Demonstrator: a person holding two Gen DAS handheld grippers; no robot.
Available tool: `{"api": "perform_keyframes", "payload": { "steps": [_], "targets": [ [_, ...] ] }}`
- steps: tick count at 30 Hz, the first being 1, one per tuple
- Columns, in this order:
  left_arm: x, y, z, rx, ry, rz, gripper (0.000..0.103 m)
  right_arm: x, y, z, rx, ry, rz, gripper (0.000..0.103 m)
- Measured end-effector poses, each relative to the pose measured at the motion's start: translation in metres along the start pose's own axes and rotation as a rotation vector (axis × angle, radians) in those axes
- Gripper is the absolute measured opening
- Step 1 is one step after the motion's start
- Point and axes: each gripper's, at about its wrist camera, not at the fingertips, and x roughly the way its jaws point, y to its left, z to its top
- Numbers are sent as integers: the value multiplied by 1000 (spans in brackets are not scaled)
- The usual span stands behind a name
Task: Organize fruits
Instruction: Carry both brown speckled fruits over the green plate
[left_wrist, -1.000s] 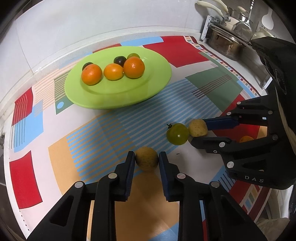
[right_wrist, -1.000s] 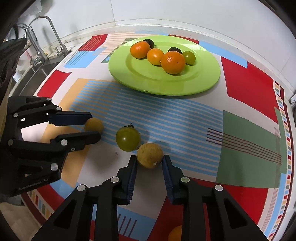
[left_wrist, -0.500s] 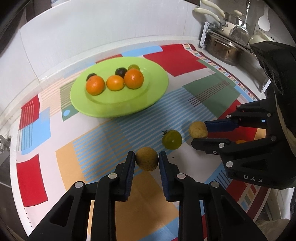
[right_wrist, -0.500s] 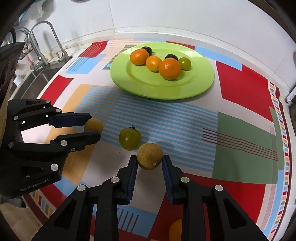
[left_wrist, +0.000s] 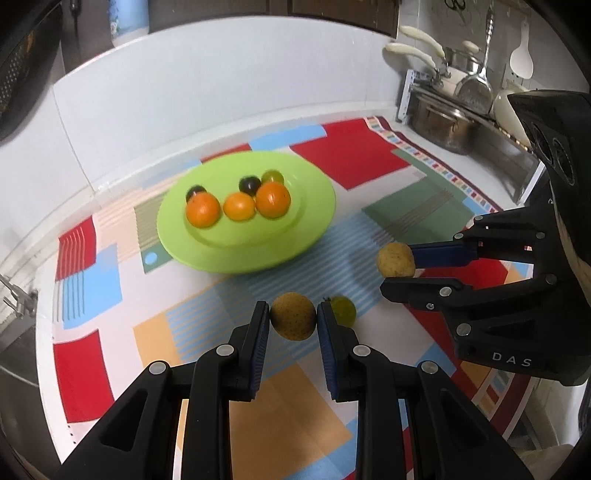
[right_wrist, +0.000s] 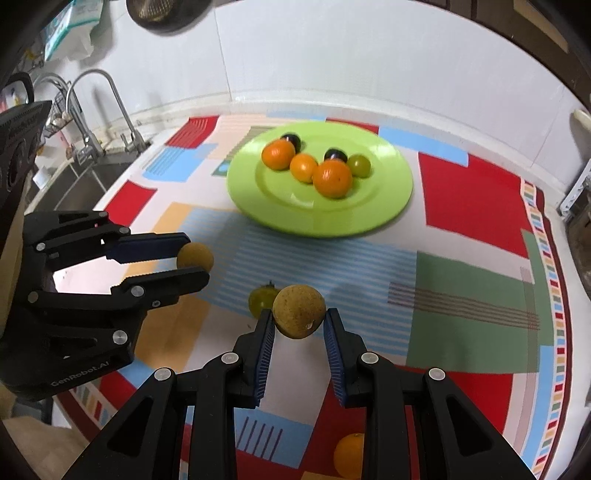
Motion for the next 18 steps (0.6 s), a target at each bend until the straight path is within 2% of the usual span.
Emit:
{"api": "perform_keyframes", "payload": {
  "steps": [11,18],
  "targets": [
    [-26,6,26,-4,-100,37,27,-28,-6,25,39,-128,-7,29],
    [-30,12,43,-30,-138,45,27,-37,-7,41,57,-192,-7,29]
  ]
}}
